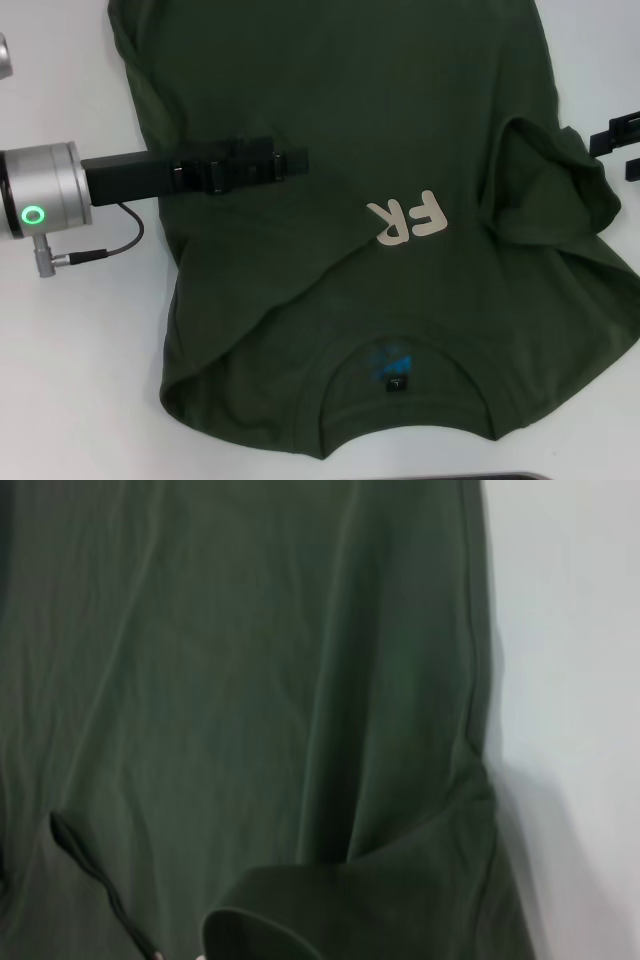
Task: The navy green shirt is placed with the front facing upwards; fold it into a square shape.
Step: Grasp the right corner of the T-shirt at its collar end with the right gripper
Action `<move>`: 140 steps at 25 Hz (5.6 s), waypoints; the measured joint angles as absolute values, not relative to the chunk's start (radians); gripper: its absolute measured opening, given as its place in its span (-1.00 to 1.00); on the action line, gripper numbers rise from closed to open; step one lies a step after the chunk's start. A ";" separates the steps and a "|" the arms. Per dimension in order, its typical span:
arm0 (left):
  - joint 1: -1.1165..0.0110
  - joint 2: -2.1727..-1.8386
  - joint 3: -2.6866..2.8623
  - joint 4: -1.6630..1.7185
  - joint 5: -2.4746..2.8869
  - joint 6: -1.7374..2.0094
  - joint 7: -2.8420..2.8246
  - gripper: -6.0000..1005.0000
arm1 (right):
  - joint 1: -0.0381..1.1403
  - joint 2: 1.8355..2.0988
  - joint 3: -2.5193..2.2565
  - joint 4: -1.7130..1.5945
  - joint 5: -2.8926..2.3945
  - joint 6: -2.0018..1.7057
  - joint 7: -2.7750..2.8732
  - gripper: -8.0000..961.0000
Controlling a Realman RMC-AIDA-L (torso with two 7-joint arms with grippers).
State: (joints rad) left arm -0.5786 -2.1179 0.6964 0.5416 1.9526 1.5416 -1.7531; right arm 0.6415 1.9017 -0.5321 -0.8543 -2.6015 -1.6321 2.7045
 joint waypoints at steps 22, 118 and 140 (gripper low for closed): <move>-0.578 -2.100 0.696 0.549 1.951 1.581 -1.738 0.76 | 0.660 1.885 -0.516 -0.723 -2.569 -1.555 2.777 0.45; -0.563 -2.091 0.689 0.542 1.953 1.574 -1.694 0.76 | 0.460 1.919 -0.472 -0.618 -1.934 -1.715 2.291 0.76; -0.559 -2.098 0.696 0.538 1.954 1.572 -1.686 0.76 | 0.331 1.936 -0.466 -0.726 -2.096 -1.815 2.360 0.93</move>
